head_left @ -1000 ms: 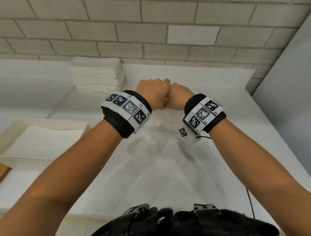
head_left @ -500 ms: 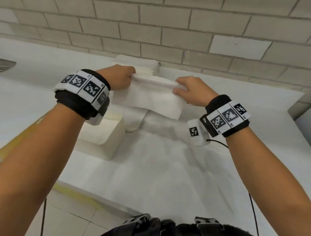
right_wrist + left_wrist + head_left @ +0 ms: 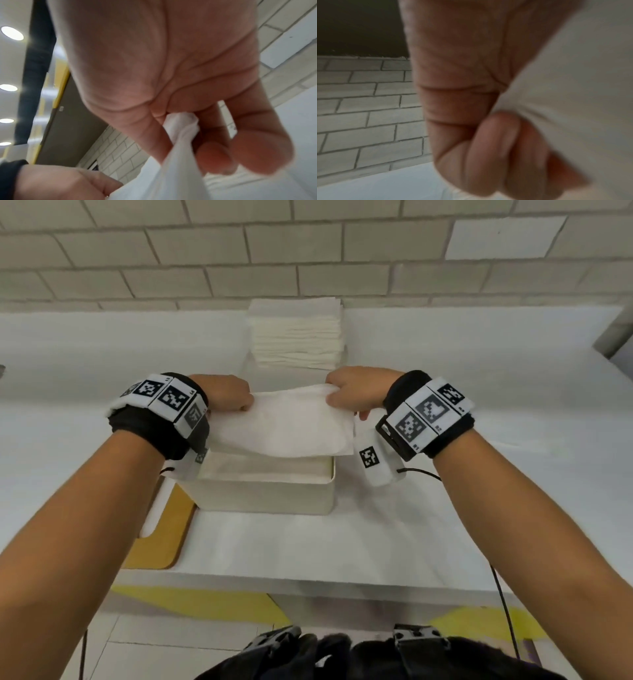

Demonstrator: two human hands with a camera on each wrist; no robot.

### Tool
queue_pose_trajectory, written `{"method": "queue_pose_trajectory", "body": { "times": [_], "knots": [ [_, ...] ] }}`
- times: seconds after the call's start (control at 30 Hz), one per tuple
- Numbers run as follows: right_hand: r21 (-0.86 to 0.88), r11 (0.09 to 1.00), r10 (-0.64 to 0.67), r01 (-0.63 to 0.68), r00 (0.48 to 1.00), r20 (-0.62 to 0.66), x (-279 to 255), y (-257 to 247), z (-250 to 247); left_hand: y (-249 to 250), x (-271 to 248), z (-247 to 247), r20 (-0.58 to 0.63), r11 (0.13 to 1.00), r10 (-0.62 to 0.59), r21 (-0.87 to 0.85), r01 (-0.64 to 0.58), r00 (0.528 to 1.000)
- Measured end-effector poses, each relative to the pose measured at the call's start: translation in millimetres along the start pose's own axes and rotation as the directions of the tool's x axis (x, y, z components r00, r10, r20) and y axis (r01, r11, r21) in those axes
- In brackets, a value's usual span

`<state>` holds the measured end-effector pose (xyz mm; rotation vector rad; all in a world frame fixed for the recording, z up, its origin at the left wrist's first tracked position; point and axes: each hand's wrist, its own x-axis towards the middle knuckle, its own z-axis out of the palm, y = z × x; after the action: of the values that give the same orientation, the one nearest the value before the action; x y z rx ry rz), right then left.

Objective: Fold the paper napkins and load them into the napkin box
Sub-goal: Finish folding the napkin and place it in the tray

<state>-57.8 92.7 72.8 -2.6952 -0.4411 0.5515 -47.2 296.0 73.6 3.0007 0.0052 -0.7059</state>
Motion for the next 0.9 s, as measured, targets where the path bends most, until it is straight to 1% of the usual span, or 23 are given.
{"method": "queue_pose_trajectory", "body": {
  "times": [0.1, 0.2, 0.3, 0.4, 0.57, 0.7, 0.8, 0.9],
  "knots": [
    [-0.076, 0.995, 0.061, -0.057, 0.997, 0.049, 3.7, -15.4, 8.3, -20.6, 5.5, 1.6, 0.059, 0.999, 0.043, -0.013, -0.042, 0.997],
    [-0.186, 0.979, 0.103, -0.084, 0.990, 0.092, 10.1, -31.0, 16.2, -35.7, 9.5, 5.6, 0.093, 0.995, 0.097, -0.004, -0.097, 0.991],
    [-0.301, 0.948, 0.150, -0.105, 0.980, 0.131, 19.2, -45.0, 26.8, -40.6, 12.4, 10.4, 0.096, 0.988, 0.107, 0.103, -0.117, 0.990],
    [-0.341, 0.931, 0.198, -0.129, 0.964, 0.179, 26.9, -51.0, 37.4, -40.2, 17.5, 15.8, 0.101, 0.973, 0.096, 0.198, -0.115, 0.990],
    [-0.344, 0.926, 0.207, -0.154, 0.971, 0.122, 28.6, -53.6, 38.3, -36.6, 21.2, 18.7, 0.090, 0.945, 0.118, 0.296, -0.139, 0.989],
    [-0.351, 0.927, 0.174, -0.130, 0.980, 0.098, 32.5, -51.4, 43.0, -29.7, 21.0, 22.2, 0.105, 0.928, 0.105, 0.347, -0.135, 0.989],
    [-0.359, 0.928, 0.143, -0.101, 0.986, 0.091, 29.7, -48.2, 43.9, -18.5, 13.3, 21.0, 0.042, 0.902, 0.137, 0.407, -0.142, 0.990],
    [-0.399, 0.911, 0.131, -0.101, 0.990, 0.049, 25.4, -46.4, 43.6, -0.9, 0.5, 14.9, -0.026, 0.886, 0.202, 0.431, -0.172, 0.979]
  ]
}}
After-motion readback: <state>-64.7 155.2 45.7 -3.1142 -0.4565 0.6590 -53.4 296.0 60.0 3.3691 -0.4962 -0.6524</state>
